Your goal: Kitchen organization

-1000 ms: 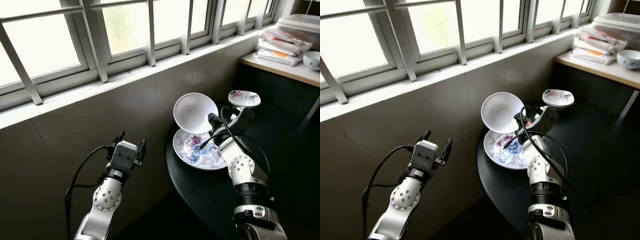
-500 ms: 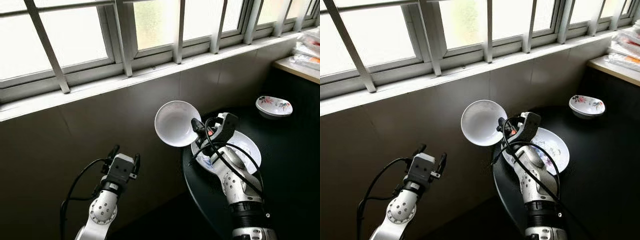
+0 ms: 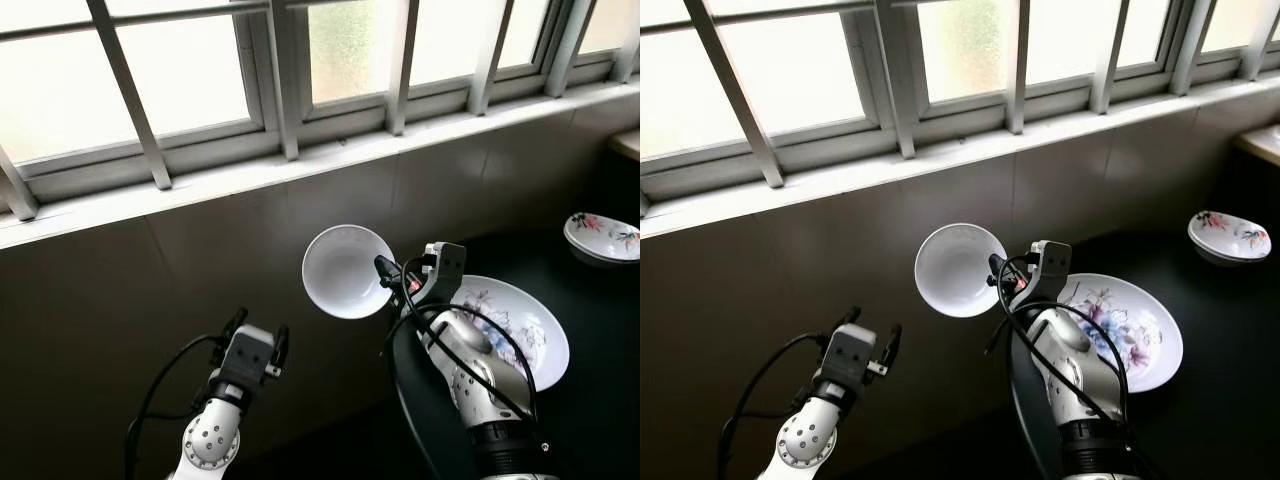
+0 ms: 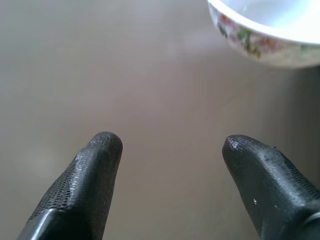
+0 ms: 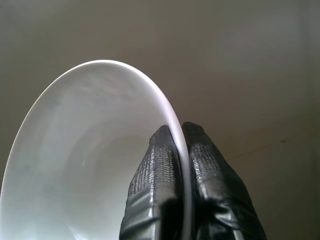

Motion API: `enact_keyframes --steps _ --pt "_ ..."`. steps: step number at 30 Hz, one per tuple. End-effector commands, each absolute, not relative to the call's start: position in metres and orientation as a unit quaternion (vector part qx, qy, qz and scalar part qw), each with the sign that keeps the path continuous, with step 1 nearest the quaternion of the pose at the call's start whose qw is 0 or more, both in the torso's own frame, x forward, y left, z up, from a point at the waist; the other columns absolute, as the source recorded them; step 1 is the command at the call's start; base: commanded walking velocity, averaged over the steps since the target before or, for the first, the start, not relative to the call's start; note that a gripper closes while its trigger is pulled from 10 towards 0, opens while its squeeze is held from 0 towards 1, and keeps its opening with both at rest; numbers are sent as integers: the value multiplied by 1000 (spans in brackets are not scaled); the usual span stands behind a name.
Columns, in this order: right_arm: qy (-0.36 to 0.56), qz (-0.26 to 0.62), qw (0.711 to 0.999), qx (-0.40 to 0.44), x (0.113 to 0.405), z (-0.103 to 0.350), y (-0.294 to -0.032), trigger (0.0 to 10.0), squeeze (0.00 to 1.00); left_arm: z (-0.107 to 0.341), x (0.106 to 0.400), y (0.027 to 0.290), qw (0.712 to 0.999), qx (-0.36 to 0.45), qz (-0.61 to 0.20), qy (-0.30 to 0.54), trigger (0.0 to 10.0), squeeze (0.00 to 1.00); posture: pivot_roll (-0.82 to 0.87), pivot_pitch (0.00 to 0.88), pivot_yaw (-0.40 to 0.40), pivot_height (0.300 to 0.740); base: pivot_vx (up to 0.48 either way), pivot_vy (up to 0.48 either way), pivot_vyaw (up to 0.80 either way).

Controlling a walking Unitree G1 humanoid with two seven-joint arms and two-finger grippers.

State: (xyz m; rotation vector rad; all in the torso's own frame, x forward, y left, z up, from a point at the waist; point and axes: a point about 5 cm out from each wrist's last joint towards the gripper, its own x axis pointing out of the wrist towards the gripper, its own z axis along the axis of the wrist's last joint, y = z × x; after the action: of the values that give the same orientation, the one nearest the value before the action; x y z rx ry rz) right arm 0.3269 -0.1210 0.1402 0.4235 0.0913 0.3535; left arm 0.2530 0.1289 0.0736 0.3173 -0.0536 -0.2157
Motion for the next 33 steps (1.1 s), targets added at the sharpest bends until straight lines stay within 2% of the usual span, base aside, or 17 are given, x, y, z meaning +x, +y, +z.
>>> enact_keyframes --steps 1,12,33 --pt "31 201 957 205 327 148 -109 0 0 75 253 136 981 165 -95 -29 10000 0 -31 0 13 740 0 0 800" --pt "48 254 947 189 317 141 -97 0 0 77 255 138 981 168 -90 -34 10000 0 -34 0 14 740 0 0 800" --pt "39 268 953 132 316 138 -92 0 0 86 260 140 983 161 -67 -62 10000 0 -30 0 10 740 0 0 800"
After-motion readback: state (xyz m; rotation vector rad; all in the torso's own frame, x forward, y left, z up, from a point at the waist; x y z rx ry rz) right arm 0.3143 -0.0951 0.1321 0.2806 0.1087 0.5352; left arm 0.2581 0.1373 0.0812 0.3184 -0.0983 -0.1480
